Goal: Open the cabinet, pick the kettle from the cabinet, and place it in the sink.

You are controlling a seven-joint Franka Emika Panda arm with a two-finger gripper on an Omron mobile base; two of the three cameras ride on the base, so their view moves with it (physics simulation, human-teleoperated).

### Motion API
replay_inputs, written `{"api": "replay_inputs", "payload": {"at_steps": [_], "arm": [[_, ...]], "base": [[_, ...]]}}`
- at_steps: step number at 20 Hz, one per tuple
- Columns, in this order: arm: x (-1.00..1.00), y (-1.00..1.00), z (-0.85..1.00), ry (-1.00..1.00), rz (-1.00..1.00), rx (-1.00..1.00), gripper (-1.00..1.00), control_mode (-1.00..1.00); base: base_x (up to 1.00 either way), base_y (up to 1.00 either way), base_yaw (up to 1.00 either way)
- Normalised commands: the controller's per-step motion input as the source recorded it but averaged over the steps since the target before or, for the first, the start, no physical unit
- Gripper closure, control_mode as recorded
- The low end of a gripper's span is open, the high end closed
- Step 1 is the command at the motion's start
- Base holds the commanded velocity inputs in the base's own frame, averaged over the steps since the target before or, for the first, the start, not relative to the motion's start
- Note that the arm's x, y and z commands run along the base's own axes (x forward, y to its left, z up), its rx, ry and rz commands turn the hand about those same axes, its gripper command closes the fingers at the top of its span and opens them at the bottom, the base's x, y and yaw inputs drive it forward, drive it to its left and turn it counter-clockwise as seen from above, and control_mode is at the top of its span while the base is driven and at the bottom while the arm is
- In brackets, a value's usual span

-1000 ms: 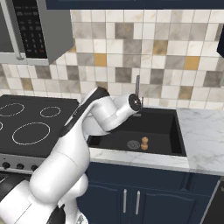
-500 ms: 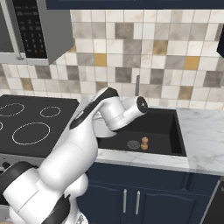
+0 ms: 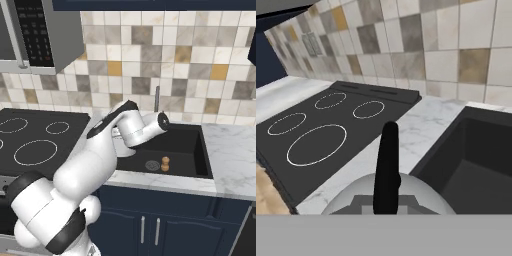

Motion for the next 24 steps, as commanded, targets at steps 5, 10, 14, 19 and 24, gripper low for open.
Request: {"api": "replay_inputs", "payload": {"at_steps": [5,10,14,19,24], "arm": [[0.28,-0.04,-0.15,0.0,0.0,0.0,1.0,-1.0],[0.22,-0.05,-0.16,0.0,0.0,0.0,1.0,-1.0],[0.15,0.0,-0.2,-0.01,0.0,0.0,1.0,-1.0],[0.19,-0.06,-0.18,-0.01,0.0,0.0,1.0,-1.0],[0.18,-0.12,-0.16,0.0,0.0,0.0,1.0,-1.0]], "base": [[0.0,0.0,0.0],[0.0,0.0,0.0],[0.0,0.0,0.0],[0.0,0.0,0.0],[0.0,0.0,0.0]]}}
